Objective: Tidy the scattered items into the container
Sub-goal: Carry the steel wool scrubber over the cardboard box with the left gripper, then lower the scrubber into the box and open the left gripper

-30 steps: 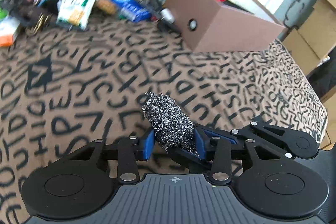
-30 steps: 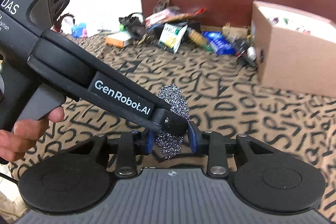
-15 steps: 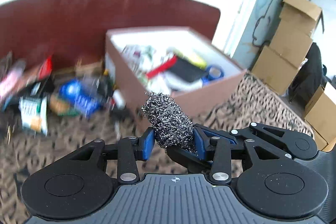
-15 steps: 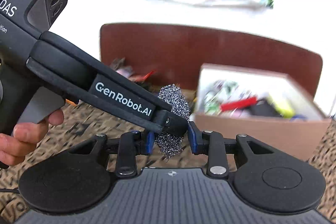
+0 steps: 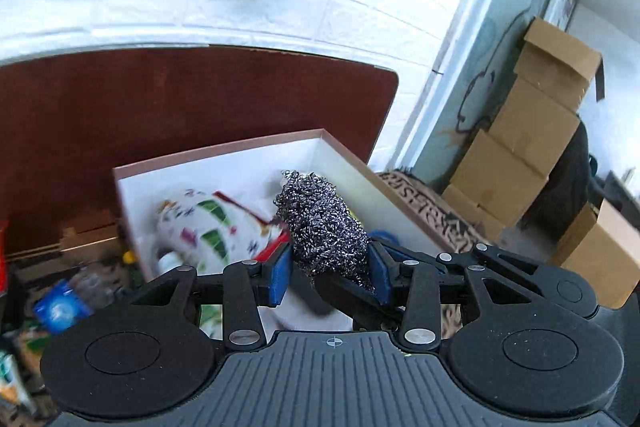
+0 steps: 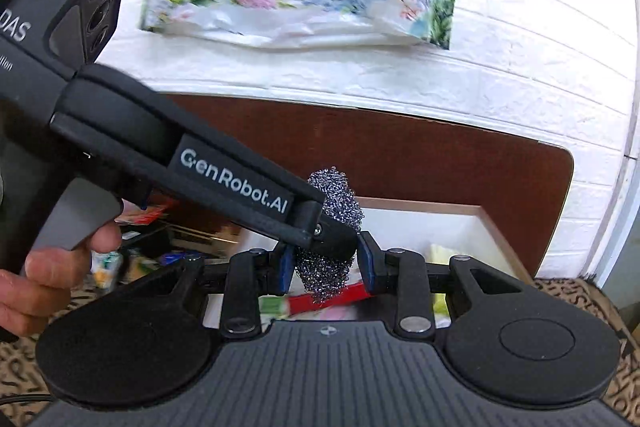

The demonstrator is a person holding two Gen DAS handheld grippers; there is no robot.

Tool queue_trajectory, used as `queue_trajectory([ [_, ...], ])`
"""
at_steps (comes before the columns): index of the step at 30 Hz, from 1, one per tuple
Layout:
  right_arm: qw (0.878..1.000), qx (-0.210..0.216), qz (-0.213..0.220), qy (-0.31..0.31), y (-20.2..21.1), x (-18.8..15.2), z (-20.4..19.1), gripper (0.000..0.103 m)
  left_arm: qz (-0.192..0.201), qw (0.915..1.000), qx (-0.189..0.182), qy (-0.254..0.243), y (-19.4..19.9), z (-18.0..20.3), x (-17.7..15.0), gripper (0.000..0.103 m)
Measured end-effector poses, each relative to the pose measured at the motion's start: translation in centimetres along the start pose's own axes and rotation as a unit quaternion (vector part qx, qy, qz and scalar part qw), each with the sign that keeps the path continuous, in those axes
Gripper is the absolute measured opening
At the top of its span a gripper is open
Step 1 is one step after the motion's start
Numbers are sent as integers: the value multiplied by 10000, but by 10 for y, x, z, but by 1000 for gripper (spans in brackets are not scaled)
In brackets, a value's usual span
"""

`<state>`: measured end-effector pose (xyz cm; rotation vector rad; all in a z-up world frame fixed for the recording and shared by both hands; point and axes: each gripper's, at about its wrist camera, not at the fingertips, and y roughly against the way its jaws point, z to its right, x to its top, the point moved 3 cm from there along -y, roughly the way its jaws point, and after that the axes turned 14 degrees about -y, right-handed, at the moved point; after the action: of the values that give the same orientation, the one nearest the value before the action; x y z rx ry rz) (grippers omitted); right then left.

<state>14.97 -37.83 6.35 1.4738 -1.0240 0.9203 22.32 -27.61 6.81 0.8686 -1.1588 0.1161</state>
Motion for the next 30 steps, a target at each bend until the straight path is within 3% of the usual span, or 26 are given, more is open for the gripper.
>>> queue_trajectory([
  [11,9941,-464,-661,727,-91,3,39,37,-355,9976,-211,550,-103,-46,22,59],
  [13,9911,-523,-816,910,-104,-1,41,37,-423,9972,-95,608,-114,-51,19,68],
  [14,9891,-564,-922,996,-109,-4,41,37,-426,9971,8,634,-118,-55,17,77],
  [15,9869,-622,-1028,1079,-114,-7,42,39,-407,9970,89,649,-119,-58,15,83],
  [17,9827,-805,-1134,1225,-118,-11,42,45,-348,9970,118,676,-119,-63,10,85],
  [19,9804,-879,-1175,1316,-117,-15,42,59,-336,9971,27,685,-117,-68,5,89],
  [21,9798,-899,-1217,1306,-114,-18,43,64,-323,9972,12,669,-114,-69,0,92],
  [30,9788,-1136,-1166,1240,-85,-24,42,96,-366,9993,27,94,-93,-45,-14,103],
])
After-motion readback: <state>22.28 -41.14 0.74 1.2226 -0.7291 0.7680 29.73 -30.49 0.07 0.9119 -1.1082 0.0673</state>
